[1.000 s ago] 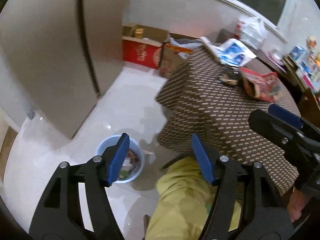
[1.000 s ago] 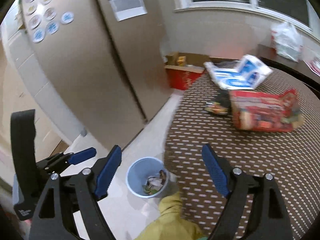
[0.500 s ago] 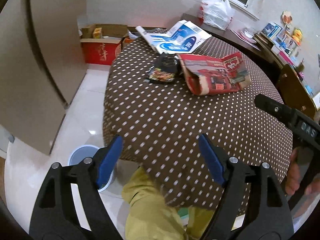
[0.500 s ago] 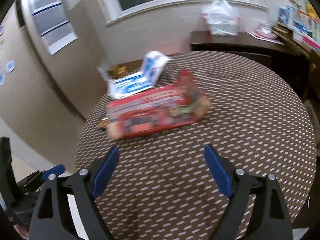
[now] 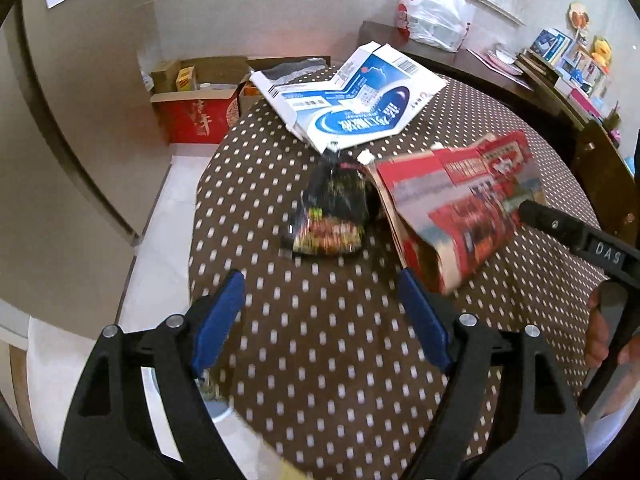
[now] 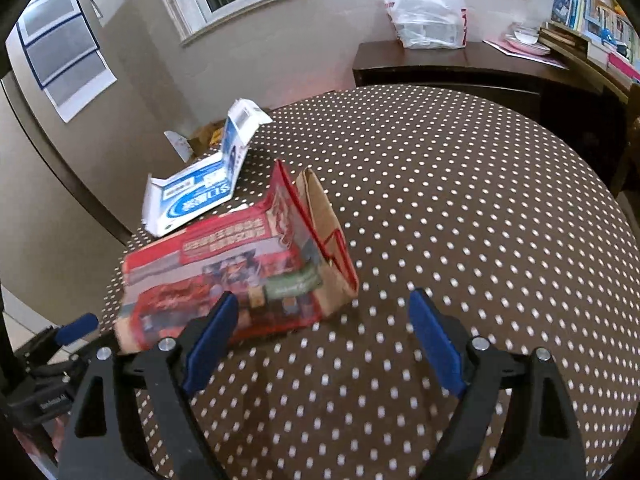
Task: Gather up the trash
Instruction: 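Grasp the black snack bag with the left gripper while right grasps the red newspaper roll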
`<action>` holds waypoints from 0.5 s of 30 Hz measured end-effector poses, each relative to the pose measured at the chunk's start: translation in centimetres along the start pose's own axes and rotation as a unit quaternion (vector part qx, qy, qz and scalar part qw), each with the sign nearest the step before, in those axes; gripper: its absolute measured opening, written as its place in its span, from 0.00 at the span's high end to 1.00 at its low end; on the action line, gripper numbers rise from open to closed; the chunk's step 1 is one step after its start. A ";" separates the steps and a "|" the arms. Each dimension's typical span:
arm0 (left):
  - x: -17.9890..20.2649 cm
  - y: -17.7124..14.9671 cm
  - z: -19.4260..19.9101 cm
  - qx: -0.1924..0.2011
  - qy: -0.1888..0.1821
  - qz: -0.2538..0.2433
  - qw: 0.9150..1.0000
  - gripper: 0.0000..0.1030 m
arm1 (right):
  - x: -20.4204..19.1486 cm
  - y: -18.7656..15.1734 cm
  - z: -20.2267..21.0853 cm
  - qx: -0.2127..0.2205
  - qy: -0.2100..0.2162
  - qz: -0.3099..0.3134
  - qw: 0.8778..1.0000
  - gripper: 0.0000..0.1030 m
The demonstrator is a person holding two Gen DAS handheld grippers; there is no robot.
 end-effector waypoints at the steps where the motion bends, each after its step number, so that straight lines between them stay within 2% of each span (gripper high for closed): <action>1: 0.0 0.4 -0.6 -0.002 0.004 -0.003 1.000 0.24 | 0.0 0.2 -0.3 0.000 0.000 0.000 1.000 0.21; 2: 0.0 0.8 -1.0 -0.003 0.007 -0.006 1.000 0.24 | -0.1 0.4 -0.5 0.001 0.000 0.001 1.000 0.26; 4: 0.0 1.5 -1.9 -0.003 0.013 -0.010 1.000 0.24 | 0.0 0.8 -1.1 0.002 -0.005 0.004 1.000 0.55; 7: 0.1 2.4 -2.6 0.002 0.010 -0.017 1.000 0.24 | 0.4 1.2 -1.6 0.006 -0.003 0.004 1.000 0.82; 9: 0.1 3.0 -3.1 0.003 0.010 -0.024 1.000 0.24 | 0.9 1.2 -1.1 0.015 -0.007 -0.004 1.000 0.90; 11: 0.1 3.1 -3.4 0.004 0.010 -0.028 1.000 0.26 | 1.6 1.1 -0.2 0.029 -0.025 -0.007 0.999 0.91; 13: 0.3 3.1 -3.7 0.001 0.004 -0.033 0.999 0.48 | 2.3 0.8 0.8 0.035 -0.026 -0.016 0.999 0.92; 14: 0.3 3.3 -3.7 0.007 0.012 -0.035 0.999 0.55 | 2.7 0.6 1.3 0.038 -0.025 -0.024 0.999 0.92; 15: 0.2 3.3 -3.7 0.010 0.025 -0.041 0.999 0.57 | 3.2 0.5 2.0 0.044 -0.027 -0.031 0.998 0.92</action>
Point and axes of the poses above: each gripper's, at about its wrist camera, not at the fingertips, and z roughly against the way its jaws point, x to its right, y to its top, the point moved 7 cm from there along -z, roughly the way its jaws point, and after that the axes turned 1 degree about -x, right-handed, at the moved point
